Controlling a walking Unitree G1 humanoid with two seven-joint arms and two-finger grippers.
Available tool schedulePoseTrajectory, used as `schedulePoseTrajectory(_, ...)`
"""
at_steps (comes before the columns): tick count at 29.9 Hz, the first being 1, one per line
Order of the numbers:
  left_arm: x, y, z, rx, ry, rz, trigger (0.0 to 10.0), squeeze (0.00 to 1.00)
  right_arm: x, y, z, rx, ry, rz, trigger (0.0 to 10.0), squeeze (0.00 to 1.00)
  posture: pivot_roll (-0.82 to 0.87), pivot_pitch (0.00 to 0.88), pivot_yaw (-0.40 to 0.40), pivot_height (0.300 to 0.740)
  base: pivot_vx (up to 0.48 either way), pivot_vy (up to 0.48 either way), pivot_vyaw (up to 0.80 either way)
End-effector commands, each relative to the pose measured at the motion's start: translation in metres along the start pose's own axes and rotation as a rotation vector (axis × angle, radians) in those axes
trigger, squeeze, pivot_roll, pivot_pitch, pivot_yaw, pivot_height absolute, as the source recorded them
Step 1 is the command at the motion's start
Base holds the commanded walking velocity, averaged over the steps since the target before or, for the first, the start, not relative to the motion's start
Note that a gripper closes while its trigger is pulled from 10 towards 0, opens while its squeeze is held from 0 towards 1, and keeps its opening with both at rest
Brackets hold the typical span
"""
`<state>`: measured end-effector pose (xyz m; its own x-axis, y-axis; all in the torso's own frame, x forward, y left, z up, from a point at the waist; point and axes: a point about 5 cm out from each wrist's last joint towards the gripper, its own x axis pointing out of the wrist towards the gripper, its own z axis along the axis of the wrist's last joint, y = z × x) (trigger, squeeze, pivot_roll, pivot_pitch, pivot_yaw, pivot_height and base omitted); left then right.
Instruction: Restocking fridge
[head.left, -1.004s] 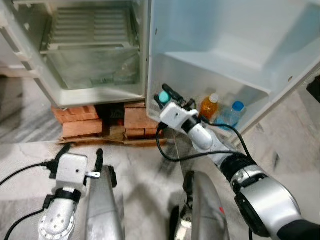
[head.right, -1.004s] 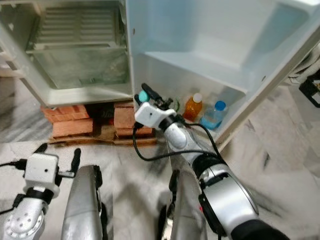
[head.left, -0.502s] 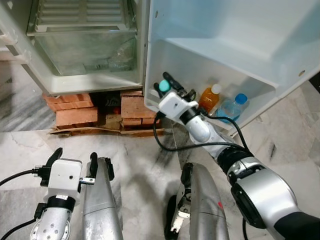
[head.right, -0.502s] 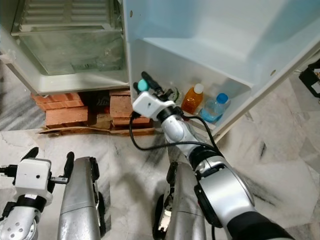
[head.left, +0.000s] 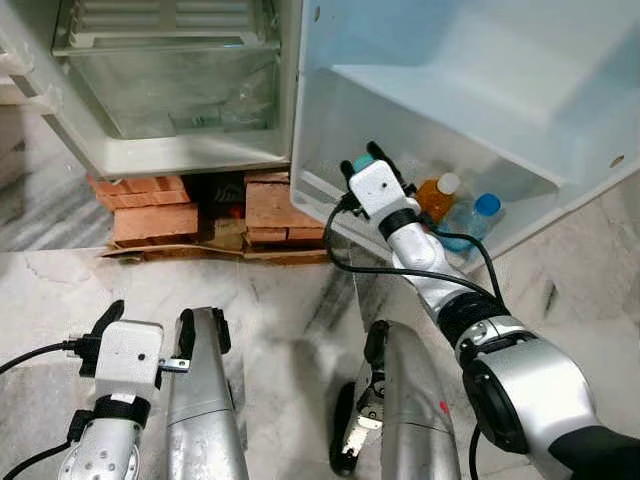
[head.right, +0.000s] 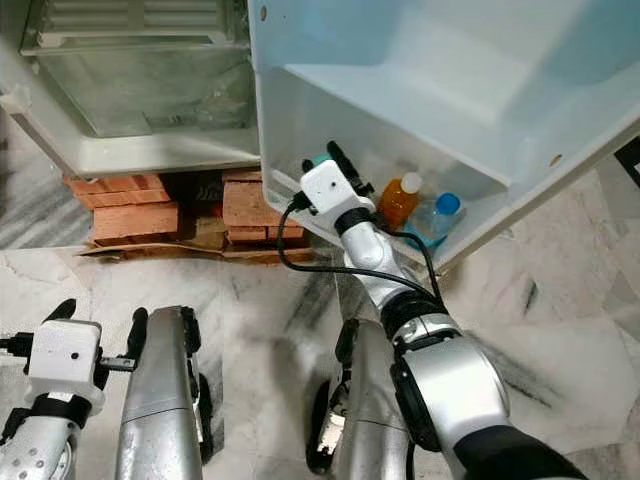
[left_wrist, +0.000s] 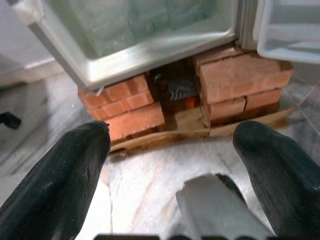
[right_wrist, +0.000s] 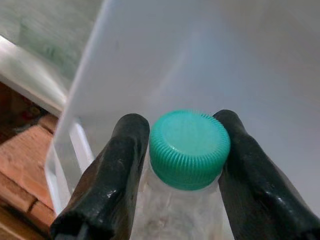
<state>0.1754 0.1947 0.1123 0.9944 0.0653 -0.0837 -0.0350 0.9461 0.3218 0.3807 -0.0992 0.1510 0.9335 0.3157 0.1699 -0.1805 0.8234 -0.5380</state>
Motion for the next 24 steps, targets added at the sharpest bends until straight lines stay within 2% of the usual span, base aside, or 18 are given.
schedulePoseTrajectory(1, -0.003, -0.001, -0.008, 0.005, 0.042, -0.012, 10.0, 0.00, -0.019, 0.007, -0.033, 0.010, 0.156, 0.043, 10.0, 1.00, 0.23, 0.384, -0.123, 0.546, 0.000, 0.000, 0.00)
schedulePoseTrajectory(13, 0.013, 0.005, -0.015, 0.045, 0.035, -0.013, 10.0, 0.00, -0.007, -0.005, -0.019, 0.014, 0.112, -0.001, 10.0, 1.00, 0.24, 0.305, -0.100, 0.546, 0.000, 0.000, 0.00)
schedulePoseTrajectory(17, 0.022, 0.007, -0.019, 0.067, 0.025, -0.008, 10.0, 0.00, -0.001, -0.011, -0.010, 0.016, 0.074, -0.006, 10.0, 1.00, 0.23, 0.266, -0.102, 0.546, 0.000, 0.000, 0.00)
schedulePoseTrajectory(18, 0.028, 0.009, -0.021, 0.071, 0.020, -0.002, 10.0, 0.00, 0.002, -0.014, -0.005, 0.005, 0.050, 0.000, 10.0, 1.00, 0.21, 0.249, -0.102, 0.546, 0.000, 0.000, 0.00)
schedulePoseTrajectory(24, 0.041, 0.009, -0.024, 0.073, 0.008, 0.005, 10.0, 0.00, 0.005, -0.025, 0.002, 0.011, -0.004, 0.006, 10.0, 1.00, 0.19, 0.215, -0.097, 0.546, 0.000, 0.000, 0.00)
